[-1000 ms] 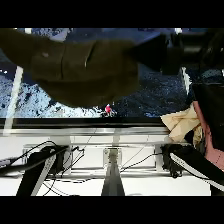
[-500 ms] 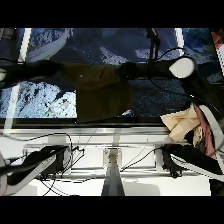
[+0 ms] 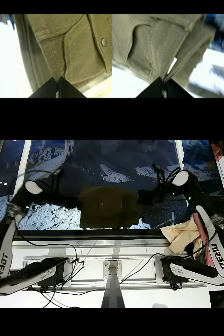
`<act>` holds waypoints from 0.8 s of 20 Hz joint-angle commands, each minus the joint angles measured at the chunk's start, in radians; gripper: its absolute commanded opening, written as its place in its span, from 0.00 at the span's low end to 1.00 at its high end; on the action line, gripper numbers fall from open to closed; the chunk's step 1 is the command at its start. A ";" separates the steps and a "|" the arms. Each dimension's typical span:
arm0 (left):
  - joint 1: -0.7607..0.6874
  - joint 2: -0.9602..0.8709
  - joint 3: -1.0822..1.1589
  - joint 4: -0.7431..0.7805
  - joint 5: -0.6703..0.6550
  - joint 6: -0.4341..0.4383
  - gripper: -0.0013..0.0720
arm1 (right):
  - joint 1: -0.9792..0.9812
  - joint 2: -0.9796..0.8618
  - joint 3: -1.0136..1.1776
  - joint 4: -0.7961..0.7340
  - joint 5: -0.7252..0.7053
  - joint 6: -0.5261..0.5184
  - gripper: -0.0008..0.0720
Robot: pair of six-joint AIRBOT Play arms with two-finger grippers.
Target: Fold the clothes and pants, and hang the long-sleeved shirts on hangers.
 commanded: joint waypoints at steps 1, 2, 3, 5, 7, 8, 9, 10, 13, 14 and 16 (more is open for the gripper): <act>-0.080 -0.010 -0.100 0.026 0.026 -0.038 0.07 | -0.017 -0.006 -0.162 -0.039 0.046 -0.037 0.08; -0.092 -0.010 -0.110 0.026 0.033 -0.037 0.36 | -0.017 -0.006 -0.191 -0.040 0.024 -0.038 0.29; -0.096 -0.010 -0.110 0.025 0.034 -0.038 0.85 | -0.017 -0.006 -0.203 -0.050 0.009 -0.039 0.63; -0.093 -0.009 -0.108 0.002 0.050 -0.038 0.97 | -0.020 -0.005 -0.190 -0.081 -0.039 -0.042 0.95; -0.094 -0.010 -0.108 0.002 0.065 -0.038 0.98 | -0.021 -0.005 -0.169 -0.116 -0.131 -0.035 0.95; -0.094 -0.010 -0.108 -0.003 0.064 -0.038 0.98 | -0.021 -0.005 -0.163 -0.119 -0.175 -0.006 0.95; -0.094 -0.010 -0.108 -0.005 0.064 -0.038 0.98 | -0.021 -0.005 -0.159 -0.116 -0.203 0.016 0.95; -0.094 -0.010 -0.108 -0.005 0.064 -0.038 0.97 | -0.023 -0.008 -0.152 -0.112 -0.217 0.026 0.95; -0.094 -0.010 -0.108 -0.005 0.064 -0.038 0.97 | -0.079 -0.029 -0.125 -0.032 -0.207 0.035 0.95; -0.094 -0.010 -0.108 -0.004 0.064 -0.038 0.97 | -0.110 -0.040 -0.120 0.002 -0.200 0.035 0.95; -0.094 -0.010 -0.108 -0.005 0.064 -0.038 0.98 | -0.175 -0.079 -0.121 0.107 -0.148 0.024 0.95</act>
